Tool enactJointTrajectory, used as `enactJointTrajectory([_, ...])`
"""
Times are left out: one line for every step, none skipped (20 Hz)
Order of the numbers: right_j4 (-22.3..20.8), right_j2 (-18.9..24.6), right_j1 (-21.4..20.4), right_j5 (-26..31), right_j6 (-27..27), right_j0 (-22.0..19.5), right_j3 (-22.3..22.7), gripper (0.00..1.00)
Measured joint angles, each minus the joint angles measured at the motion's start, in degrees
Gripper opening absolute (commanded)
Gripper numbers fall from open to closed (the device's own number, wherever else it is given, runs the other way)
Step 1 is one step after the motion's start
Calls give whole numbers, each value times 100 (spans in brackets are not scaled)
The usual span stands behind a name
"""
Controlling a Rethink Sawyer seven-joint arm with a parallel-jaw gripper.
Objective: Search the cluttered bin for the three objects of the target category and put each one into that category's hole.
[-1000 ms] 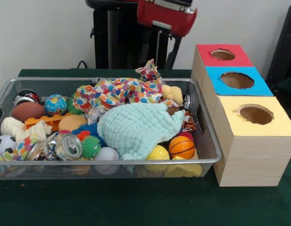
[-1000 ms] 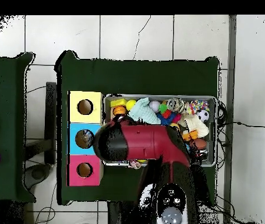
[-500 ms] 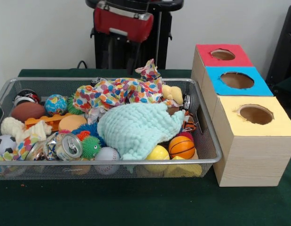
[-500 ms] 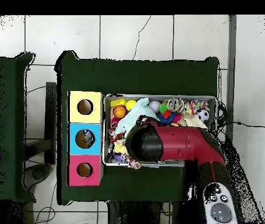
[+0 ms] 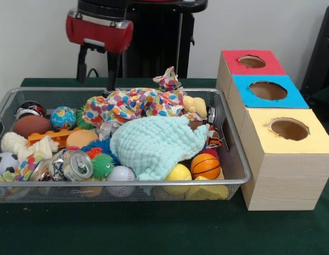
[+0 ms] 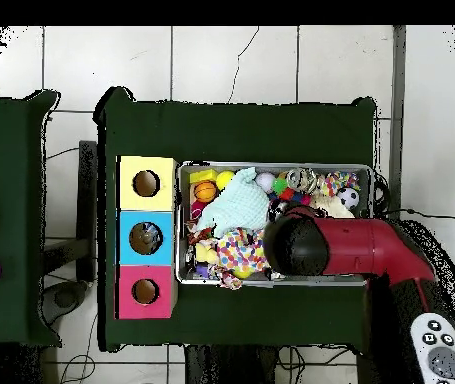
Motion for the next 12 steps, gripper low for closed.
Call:
enactJointTrajectory([-123, 168, 44, -2, -140, -201, -1, 100])
enactJointTrajectory([-196, 289, 89, 1, -247, -347, -2, 100])
enactJointTrajectory([-223, 322, 104, -1, -277, -386, -4, 100])
enactJointTrajectory([-250, 355, 119, -4, -307, -425, -6, 100])
enactJointTrajectory([-335, 460, 179, 0, -396, -548, -13, 100])
enactJointTrajectory([-395, 522, 212, -1, -442, -615, -14, 100])
enactJointTrajectory([-456, 594, 254, -2, -494, -690, -16, 100])
enactJointTrajectory([-504, 640, 289, 1, -527, -741, -18, 100])
enactJointTrajectory([-573, 703, 340, 0, -565, -806, -22, 100])
enactJointTrajectory([-658, 777, 394, -1, -593, -872, -23, 100])
enactJointTrajectory([-706, 832, 435, -2, -603, -912, -27, 100])
enactJointTrajectory([-754, 886, 476, -2, -613, -952, -30, 100])
